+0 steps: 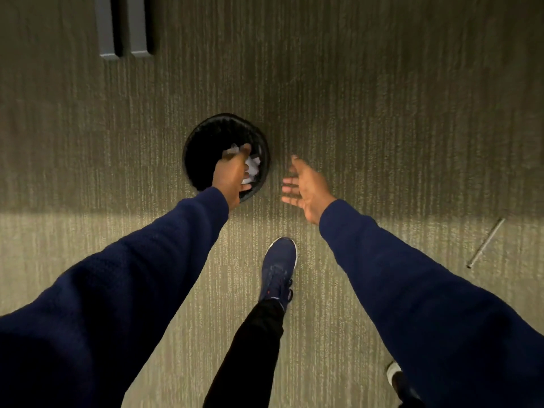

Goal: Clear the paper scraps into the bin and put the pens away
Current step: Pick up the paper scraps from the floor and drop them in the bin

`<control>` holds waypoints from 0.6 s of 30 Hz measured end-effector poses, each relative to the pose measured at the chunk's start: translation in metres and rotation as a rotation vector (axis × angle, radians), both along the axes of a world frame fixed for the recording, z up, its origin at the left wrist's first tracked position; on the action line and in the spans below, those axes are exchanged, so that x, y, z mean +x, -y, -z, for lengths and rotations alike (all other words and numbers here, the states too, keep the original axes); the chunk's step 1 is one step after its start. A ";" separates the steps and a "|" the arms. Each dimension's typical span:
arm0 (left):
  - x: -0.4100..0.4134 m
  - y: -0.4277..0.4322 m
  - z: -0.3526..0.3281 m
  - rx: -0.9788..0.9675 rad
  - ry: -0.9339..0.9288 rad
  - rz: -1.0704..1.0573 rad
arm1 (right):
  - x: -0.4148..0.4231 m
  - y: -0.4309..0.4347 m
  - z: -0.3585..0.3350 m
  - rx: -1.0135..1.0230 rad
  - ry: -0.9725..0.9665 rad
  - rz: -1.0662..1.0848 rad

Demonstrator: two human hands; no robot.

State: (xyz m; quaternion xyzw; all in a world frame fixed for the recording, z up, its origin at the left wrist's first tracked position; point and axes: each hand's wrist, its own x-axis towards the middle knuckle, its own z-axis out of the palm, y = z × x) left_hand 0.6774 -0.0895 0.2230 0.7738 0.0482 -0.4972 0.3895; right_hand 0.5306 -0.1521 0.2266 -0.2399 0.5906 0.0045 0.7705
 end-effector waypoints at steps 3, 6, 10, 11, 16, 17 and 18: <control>-0.050 0.021 -0.005 0.028 0.035 0.133 | -0.058 0.006 -0.011 -0.007 -0.010 0.057; -0.113 0.041 -0.009 0.042 0.035 0.248 | -0.124 0.014 -0.020 -0.023 -0.037 0.118; -0.210 0.062 -0.006 0.046 -0.013 0.389 | -0.224 0.019 -0.027 -0.045 -0.081 0.212; -0.237 0.065 -0.005 0.049 -0.024 0.427 | -0.250 0.018 -0.029 -0.046 -0.090 0.245; -0.375 0.078 -0.008 0.085 -0.047 0.617 | -0.387 0.009 -0.034 -0.019 -0.120 0.391; -0.402 0.078 -0.009 0.088 -0.048 0.658 | -0.416 0.006 -0.036 -0.011 -0.122 0.417; -0.429 0.079 -0.012 0.092 -0.050 0.706 | -0.446 0.003 -0.038 -0.008 -0.129 0.446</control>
